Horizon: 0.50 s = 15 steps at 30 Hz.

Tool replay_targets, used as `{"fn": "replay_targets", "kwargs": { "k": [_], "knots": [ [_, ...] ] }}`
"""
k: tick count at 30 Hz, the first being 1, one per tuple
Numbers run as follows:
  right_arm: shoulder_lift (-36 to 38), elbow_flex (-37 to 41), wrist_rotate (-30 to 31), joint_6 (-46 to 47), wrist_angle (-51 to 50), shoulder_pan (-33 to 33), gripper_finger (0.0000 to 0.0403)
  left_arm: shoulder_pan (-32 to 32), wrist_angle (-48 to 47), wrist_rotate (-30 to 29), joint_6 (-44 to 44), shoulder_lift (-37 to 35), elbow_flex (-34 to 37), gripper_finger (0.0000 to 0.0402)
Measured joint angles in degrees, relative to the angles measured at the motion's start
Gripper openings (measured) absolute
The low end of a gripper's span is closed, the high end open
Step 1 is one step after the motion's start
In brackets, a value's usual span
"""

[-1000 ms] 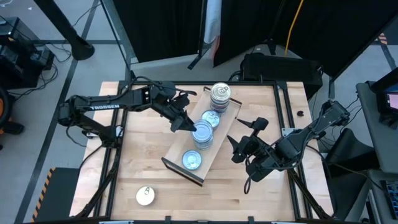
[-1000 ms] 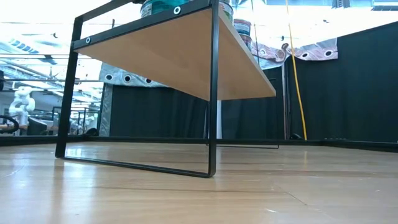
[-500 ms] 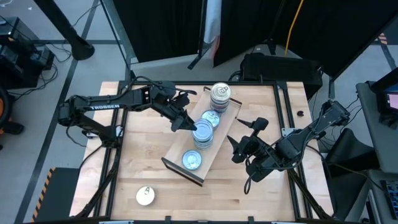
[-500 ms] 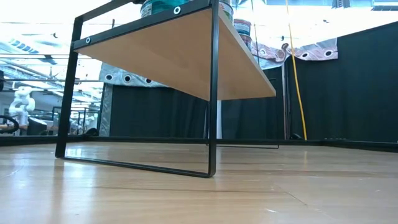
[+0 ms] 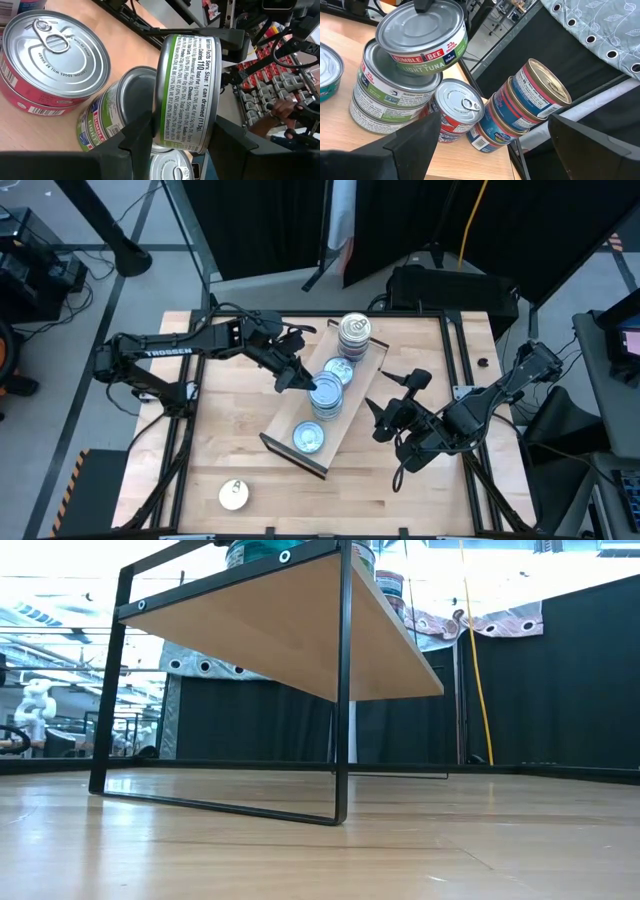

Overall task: Stack canned seafood by type on shelf
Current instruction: Stack the green tuna can on top of the green tuna can on the shelf

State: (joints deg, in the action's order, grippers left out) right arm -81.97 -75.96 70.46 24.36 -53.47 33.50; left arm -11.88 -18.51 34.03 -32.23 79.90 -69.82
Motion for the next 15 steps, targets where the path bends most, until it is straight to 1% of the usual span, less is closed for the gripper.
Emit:
{"fn": "replay_targets", "kwargs": {
  "k": [9, 15],
  "knots": [
    [0.00, 0.00, 0.00, 0.00, 0.00, 0.00, 0.0361, 0.00, -0.08, 0.36, 0.00, 0.00, 0.00, 0.0171],
    [0.00, 0.00, 0.00, 0.00, 0.00, 0.00, 0.0361, 0.00, -0.08, -0.09, 1.09, 0.00, -0.02, 0.0204]
  ]
}}
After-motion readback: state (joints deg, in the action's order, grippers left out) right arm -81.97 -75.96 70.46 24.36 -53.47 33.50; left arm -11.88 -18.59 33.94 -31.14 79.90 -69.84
